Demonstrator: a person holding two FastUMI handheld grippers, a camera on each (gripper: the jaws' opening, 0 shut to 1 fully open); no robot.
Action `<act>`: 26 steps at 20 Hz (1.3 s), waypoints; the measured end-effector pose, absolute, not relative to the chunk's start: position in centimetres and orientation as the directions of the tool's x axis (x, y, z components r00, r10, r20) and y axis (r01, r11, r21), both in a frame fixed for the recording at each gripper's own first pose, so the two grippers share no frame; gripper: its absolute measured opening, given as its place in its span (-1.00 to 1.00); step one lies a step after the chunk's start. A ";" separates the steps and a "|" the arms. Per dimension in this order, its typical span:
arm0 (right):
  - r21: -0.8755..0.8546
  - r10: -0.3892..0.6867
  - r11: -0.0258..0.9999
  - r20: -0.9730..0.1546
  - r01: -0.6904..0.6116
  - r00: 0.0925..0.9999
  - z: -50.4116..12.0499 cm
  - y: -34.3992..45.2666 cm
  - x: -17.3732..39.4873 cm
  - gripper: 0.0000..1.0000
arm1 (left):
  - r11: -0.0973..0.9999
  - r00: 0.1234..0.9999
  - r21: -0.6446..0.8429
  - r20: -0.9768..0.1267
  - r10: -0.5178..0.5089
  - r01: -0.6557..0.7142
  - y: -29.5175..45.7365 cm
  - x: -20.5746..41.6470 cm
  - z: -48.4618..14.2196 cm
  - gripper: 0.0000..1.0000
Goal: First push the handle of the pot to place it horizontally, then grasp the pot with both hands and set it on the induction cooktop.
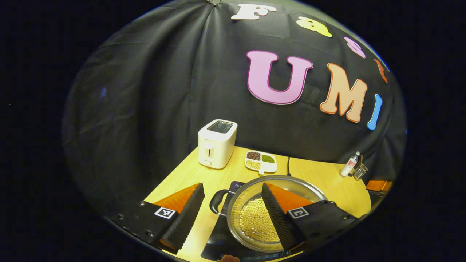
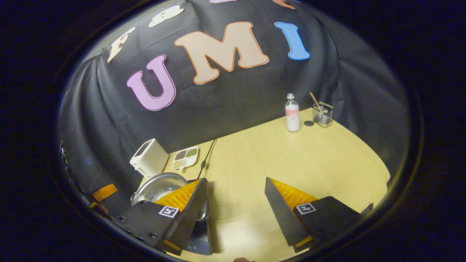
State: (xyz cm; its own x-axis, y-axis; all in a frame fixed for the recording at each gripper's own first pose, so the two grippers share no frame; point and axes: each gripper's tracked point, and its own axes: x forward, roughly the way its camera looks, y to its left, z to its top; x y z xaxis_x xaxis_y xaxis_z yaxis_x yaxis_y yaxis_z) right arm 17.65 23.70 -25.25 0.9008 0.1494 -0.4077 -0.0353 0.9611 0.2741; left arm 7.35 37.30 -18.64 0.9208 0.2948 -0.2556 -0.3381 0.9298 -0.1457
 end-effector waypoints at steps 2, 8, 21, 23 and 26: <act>0.268 0.174 0.961 -0.378 -0.072 0.909 -23.4 22.6 16.7 0.83 | 0.927 0.922 -0.143 -0.234 0.309 -0.347 35.4 6.1 -16.9 0.92; 0.203 0.227 0.964 -0.291 -0.172 0.929 -17.5 18.2 15.8 0.83 | 0.913 0.919 -0.128 -0.131 0.371 -0.387 27.9 3.1 -10.8 0.93; 0.114 0.275 0.959 -0.146 -0.260 0.950 -10.1 7.5 11.3 0.83 | 0.934 0.934 -0.087 0.061 0.352 -0.347 12.0 2.5 -4.0 0.92; 0.105 0.267 0.962 -0.144 -0.254 0.953 -9.9 6.4 10.7 0.83 | 0.937 0.938 -0.096 0.064 0.341 -0.335 10.6 2.8 -4.1 0.92; 0.079 0.248 0.968 -0.128 -0.240 0.960 -9.6 4.8 10.2 0.83 | 0.949 0.949 -0.055 0.045 0.312 -0.309 8.7 3.5 -4.8 0.92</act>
State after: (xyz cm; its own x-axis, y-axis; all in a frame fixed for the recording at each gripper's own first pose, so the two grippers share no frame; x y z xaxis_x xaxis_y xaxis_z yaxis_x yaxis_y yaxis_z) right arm 10.19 4.82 -9.55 0.9603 0.2481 -0.1278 -0.2395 0.9677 0.0786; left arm 3.52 8.69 -4.81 0.9491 0.3118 0.0447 -0.3093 0.9494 -0.0553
